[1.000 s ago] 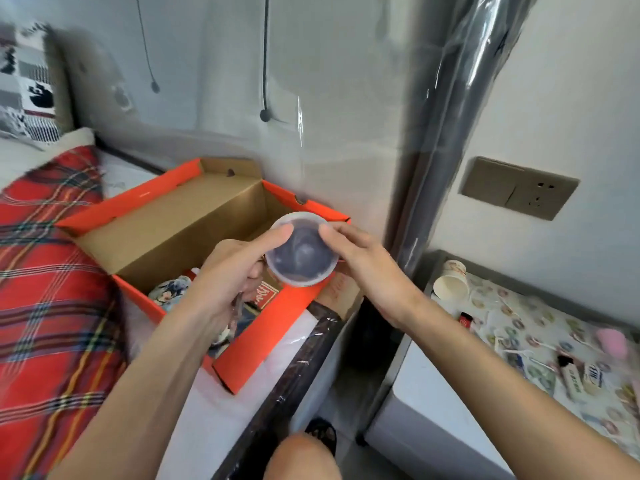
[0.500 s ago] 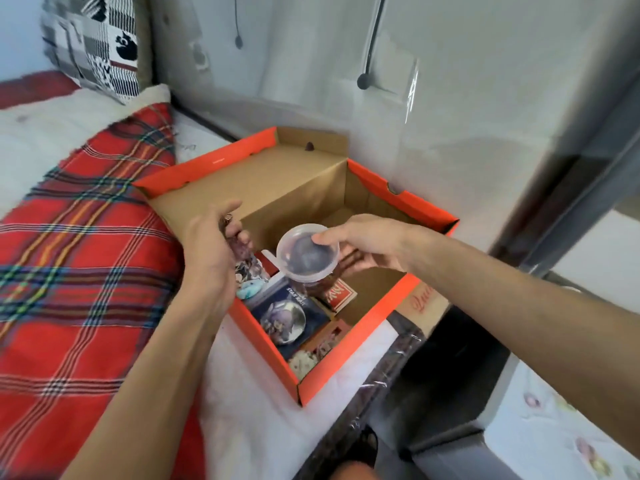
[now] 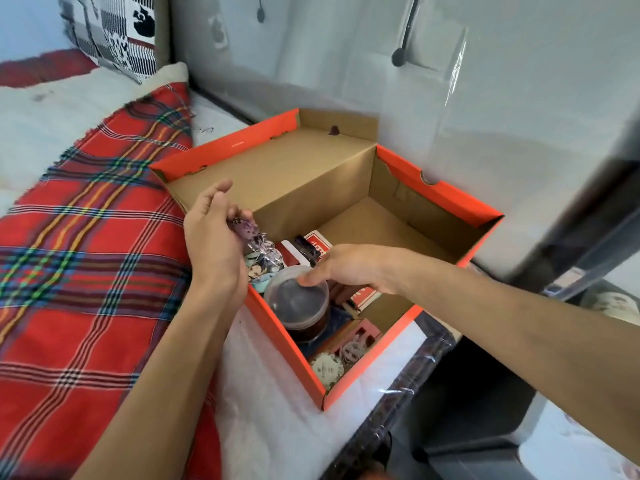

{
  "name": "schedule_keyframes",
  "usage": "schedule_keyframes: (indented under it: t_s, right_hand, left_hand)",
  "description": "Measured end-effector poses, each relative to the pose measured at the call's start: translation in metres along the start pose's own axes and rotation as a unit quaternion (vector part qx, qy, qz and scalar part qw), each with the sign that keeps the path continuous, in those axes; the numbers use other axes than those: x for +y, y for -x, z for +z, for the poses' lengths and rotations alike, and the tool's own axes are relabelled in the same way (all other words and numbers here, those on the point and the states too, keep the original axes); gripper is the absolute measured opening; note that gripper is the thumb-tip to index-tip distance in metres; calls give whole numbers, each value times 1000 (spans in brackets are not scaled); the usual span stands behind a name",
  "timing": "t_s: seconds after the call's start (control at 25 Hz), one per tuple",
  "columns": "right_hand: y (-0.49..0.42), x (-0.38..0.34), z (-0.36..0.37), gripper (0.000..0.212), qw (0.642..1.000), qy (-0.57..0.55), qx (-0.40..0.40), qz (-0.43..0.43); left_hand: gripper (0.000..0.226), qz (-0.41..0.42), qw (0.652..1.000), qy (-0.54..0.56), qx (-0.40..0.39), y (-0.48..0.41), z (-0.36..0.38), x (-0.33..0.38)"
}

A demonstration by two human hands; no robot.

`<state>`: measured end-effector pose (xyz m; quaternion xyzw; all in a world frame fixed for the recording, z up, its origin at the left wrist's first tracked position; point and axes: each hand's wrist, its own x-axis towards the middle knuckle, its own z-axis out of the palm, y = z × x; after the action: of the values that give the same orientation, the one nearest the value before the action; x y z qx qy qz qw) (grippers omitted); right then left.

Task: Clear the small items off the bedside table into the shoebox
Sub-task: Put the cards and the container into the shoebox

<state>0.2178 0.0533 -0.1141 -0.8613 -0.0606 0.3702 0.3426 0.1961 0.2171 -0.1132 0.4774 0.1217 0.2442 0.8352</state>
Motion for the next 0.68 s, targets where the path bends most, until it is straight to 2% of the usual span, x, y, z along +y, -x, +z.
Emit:
schedule_keyframes:
  t_s: [0.2, 0.28, 0.36, 0.44, 0.52, 0.6, 0.68]
  right_hand:
    - [5, 0, -1, 51, 997, 73, 8, -19]
    - [15, -3, -10, 44, 993, 87, 50, -65]
    - [26, -7, -23, 37, 983, 11, 108, -146]
    - [38, -15, -30, 33, 972, -67, 107, -201]
    - [41, -20, -28, 28, 968, -45, 115, -217]
    - [40, -21, -27, 23, 963, -11, 161, -216]
    - [38, -13, -36, 17, 968, -44, 168, -184]
  left_hand:
    - [21, -38, 999, 15, -8, 6, 5, 2]
    - [21, -67, 997, 38, -9, 7, 7, 5]
    - [25, -91, 994, 60, -9, 9, 11, 7]
    - [29, -105, 992, 71, -16, 12, 20, 6]
    - [33, -123, 990, 67, -33, 19, 33, 3]
    - [34, -146, 985, 75, -56, 23, 45, -3]
    - [33, -167, 981, 31, -94, 23, 50, -10]
